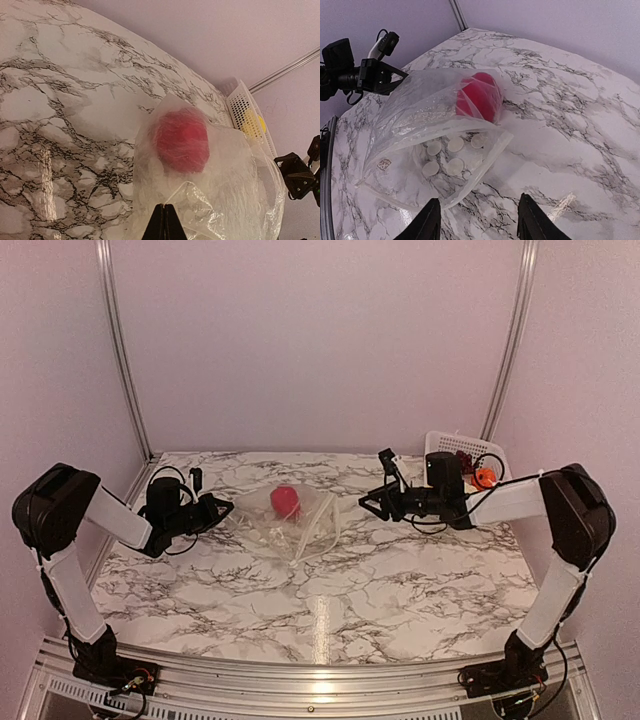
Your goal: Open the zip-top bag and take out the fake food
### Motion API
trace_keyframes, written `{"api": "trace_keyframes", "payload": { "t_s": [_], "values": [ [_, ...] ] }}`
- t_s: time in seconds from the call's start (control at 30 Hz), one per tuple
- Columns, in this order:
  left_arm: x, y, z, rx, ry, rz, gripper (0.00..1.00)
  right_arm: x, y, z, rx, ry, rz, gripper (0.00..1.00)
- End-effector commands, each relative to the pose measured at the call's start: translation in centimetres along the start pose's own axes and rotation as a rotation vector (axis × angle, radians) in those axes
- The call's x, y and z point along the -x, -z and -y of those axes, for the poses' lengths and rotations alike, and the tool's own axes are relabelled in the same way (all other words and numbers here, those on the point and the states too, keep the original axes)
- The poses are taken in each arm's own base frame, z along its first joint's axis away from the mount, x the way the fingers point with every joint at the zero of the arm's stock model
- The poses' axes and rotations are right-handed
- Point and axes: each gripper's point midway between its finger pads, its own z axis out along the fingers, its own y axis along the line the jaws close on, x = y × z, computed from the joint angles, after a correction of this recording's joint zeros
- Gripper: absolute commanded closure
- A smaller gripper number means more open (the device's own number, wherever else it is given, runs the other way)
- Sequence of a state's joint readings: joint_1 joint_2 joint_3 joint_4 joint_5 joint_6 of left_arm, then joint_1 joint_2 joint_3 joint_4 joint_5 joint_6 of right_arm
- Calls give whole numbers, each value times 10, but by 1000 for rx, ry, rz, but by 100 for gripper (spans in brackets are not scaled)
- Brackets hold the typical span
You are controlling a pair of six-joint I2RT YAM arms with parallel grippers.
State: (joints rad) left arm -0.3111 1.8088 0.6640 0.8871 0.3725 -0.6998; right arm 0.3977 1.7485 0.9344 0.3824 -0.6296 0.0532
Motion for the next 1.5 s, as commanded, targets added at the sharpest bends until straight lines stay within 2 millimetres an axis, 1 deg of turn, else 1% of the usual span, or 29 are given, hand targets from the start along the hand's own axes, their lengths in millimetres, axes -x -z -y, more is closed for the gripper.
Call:
{"api": "trace_keyframes", "payload": {
  "t_s": [0.0, 0.13, 0.2, 0.33, 0.5, 0.6, 0.77, 1.03, 1.13, 1.2, 1.3, 1.37, 1.4, 1.43, 1.47],
  "values": [
    [0, 4, 5, -27, 4, 7, 100, -17, -19, -18, 33, 16, -29, 50],
    [2, 4, 7, -33, 4, 8, 100, -30, -35, -24, 10, 44, -60, 51],
    [2, 4, 6, -34, 6, 9, 100, -38, -45, -30, 10, 59, -78, 51],
    [0, 2, 8, -43, 13, 2, 100, -47, -64, -44, 23, 89, -97, 53],
    [-3, 1, 11, -53, 11, -7, 100, -53, -86, -53, 42, 107, -104, 56],
    [-6, 1, 11, -53, 9, -16, 100, -50, -95, -55, 42, 121, -90, 58],
    [-12, 0, 14, -67, 7, -31, 100, -43, -109, -49, 25, 135, -72, 61],
    [-18, -5, 25, -112, -6, -70, 100, -38, -129, -41, 26, 157, -52, 62],
    [-23, -5, 36, -148, -46, -96, 100, -36, -134, -39, 22, 172, -49, 62],
    [-29, -7, 40, -150, -82, -132, 100, -34, -137, -38, 19, 175, -49, 61],
    [-41, -12, 40, -138, -132, -207, 100, -32, -141, -35, 17, 172, -48, 61],
    [-43, -11, 41, -133, -155, -224, 100, -30, -146, -33, 13, 170, -52, 61],
    [-41, -10, 39, -122, -162, -219, 98, -31, -147, -33, 12, 170, -57, 61],
    [-38, -9, 37, -106, -166, -213, 91, -31, -147, -32, 8, 170, -58, 61],
    [-35, -9, 36, -97, -171, -208, 87, -32, -147, -31, 5, 168, -61, 61]
  ]
}}
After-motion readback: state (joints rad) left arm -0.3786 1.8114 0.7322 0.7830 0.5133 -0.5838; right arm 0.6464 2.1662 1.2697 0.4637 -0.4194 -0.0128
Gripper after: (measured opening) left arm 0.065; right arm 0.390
